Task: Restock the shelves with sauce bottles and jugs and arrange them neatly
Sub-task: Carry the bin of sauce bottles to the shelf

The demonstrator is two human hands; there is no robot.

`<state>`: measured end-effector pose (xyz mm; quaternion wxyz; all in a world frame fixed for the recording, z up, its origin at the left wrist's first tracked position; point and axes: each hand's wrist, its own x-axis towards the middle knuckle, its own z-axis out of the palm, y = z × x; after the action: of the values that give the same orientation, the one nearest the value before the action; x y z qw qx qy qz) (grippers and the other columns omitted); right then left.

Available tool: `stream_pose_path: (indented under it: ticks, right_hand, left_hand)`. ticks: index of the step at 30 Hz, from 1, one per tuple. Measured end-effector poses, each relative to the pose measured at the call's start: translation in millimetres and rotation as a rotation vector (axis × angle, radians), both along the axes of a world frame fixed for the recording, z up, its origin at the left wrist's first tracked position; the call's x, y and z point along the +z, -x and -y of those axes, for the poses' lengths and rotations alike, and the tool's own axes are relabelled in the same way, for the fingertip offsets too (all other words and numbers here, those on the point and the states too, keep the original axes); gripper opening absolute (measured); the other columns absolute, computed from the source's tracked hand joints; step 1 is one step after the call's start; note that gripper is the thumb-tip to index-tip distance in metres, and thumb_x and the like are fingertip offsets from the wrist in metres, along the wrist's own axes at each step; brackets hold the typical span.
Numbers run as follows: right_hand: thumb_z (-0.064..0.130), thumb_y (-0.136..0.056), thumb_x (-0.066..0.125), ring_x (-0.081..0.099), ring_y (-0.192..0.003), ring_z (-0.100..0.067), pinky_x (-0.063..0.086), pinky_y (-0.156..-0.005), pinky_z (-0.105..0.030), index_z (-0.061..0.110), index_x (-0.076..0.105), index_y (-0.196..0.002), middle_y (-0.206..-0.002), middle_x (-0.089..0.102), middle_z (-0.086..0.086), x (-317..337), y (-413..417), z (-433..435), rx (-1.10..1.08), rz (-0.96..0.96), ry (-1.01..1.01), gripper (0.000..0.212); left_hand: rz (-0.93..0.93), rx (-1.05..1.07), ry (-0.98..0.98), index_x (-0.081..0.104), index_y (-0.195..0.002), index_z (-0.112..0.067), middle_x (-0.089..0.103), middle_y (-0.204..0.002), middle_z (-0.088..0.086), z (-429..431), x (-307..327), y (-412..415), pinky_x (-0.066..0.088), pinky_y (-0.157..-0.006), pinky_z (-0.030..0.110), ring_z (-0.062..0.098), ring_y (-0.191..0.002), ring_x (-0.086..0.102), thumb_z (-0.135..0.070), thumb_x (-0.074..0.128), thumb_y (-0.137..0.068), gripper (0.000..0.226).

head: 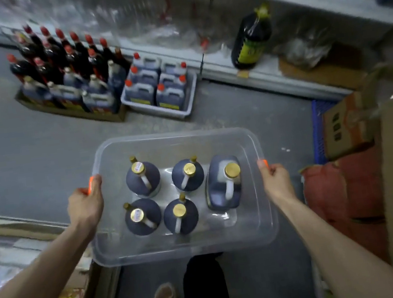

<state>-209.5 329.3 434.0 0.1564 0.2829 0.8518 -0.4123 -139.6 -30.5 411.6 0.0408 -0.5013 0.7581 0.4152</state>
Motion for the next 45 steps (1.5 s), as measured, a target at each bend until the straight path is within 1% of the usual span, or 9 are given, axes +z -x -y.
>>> stream_pose_path:
  ticks: [5,10,14,19,27,31,36,41,45]
  right_hand:
    - [0.045,-0.098,0.049,0.051,-0.085,-0.024,0.034,-0.073,-0.03,0.011,0.051,-0.091,-0.086,0.055,-0.007,103.5,91.8,22.1,0.124,-0.119,-0.012,0.034]
    - [0.037,-0.099,0.051,0.036,-0.053,-0.019,0.025,-0.048,-0.029,0.017,0.034,-0.055,-0.052,0.034,0.0,184.2,192.8,63.5,0.287,-0.281,-0.018,0.051]
    - [0.042,-0.097,0.051,0.046,-0.064,-0.023,0.032,-0.062,-0.032,0.016,0.043,-0.053,-0.056,0.045,-0.003,239.7,270.1,116.1,0.379,-0.375,-0.017,0.052]
    - [0.048,-0.095,0.051,0.057,-0.077,-0.028,0.043,-0.072,-0.035,0.009,0.06,-0.071,-0.074,0.06,-0.011,284.6,334.6,200.9,0.452,-0.403,0.065,0.047]
    - [0.048,-0.092,0.056,0.048,-0.064,-0.027,0.03,-0.058,-0.035,0.009,0.052,-0.062,-0.063,0.048,-0.013,291.1,402.3,371.5,0.584,-0.477,0.09,0.05]
    - [0.039,-0.094,0.059,0.063,-0.083,-0.039,0.033,-0.063,-0.035,-0.007,0.071,-0.087,-0.083,0.067,-0.028,287.4,437.5,483.6,0.633,-0.465,0.124,0.048]
    - [0.037,-0.094,0.059,0.048,-0.064,-0.026,0.034,-0.062,-0.035,0.01,0.048,-0.054,-0.059,0.05,-0.009,292.6,478.3,626.4,0.682,-0.442,0.165,0.05]
    - [0.043,-0.092,0.059,0.052,-0.077,-0.027,0.036,-0.068,-0.032,0.002,0.061,-0.072,-0.076,0.058,-0.014,281.4,520.8,753.5,0.691,-0.405,0.193,0.045]
    - [0.041,-0.092,0.061,0.051,-0.075,-0.028,0.034,-0.068,-0.032,0.006,0.053,-0.06,-0.075,0.057,-0.017,259.6,555.8,840.5,0.711,-0.4,0.188,0.048]
  left_hand:
    - [-0.147,0.127,0.017,0.05,-0.06,-0.001,0.048,-0.065,0.018,18.0,110.7,58.2,0.042,-0.059,0.04,0.032,-0.061,0.05,-0.054,0.053,-0.091,0.061]
    - [-0.274,0.271,0.052,0.048,-0.061,-0.003,0.043,-0.063,0.016,42.6,184.7,112.4,0.03,-0.049,0.036,0.026,-0.059,0.042,-0.048,0.056,-0.091,0.055]
    - [-0.379,0.416,0.066,0.047,-0.056,-0.002,0.042,-0.06,0.016,74.1,234.0,146.8,0.032,-0.05,0.036,0.026,-0.057,0.043,-0.05,0.059,-0.089,0.059]
    - [-0.488,0.557,0.064,0.051,-0.059,-0.001,0.044,-0.06,0.014,134.0,279.8,173.5,0.031,-0.048,0.035,0.026,-0.054,0.041,-0.046,0.062,-0.088,0.055]
    - [-0.479,0.706,0.117,0.06,-0.069,0.01,0.056,-0.068,0.021,269.7,293.2,203.8,0.045,-0.056,0.041,0.031,-0.059,0.054,-0.05,0.066,-0.082,0.062]
    - [-0.43,0.778,0.127,0.063,-0.07,0.012,0.06,-0.07,0.024,362.3,285.7,224.0,0.052,-0.061,0.047,0.033,-0.06,0.057,-0.048,0.067,-0.083,0.062]
    - [-0.443,0.813,0.166,0.062,-0.067,0.015,0.056,-0.066,0.022,491.9,299.3,250.9,0.045,-0.059,0.04,0.032,-0.06,0.055,-0.047,0.065,-0.085,0.064]
    - [-0.367,0.842,0.208,0.064,-0.068,0.009,0.065,-0.076,0.029,613.1,289.5,282.7,0.052,-0.068,0.046,0.044,-0.075,0.064,-0.058,0.063,-0.081,0.069]
    - [-0.303,0.83,0.227,0.067,-0.073,0.009,0.066,-0.079,0.03,702.1,266.2,314.4,0.053,-0.07,0.046,0.045,-0.077,0.065,-0.063,0.061,-0.078,0.072]
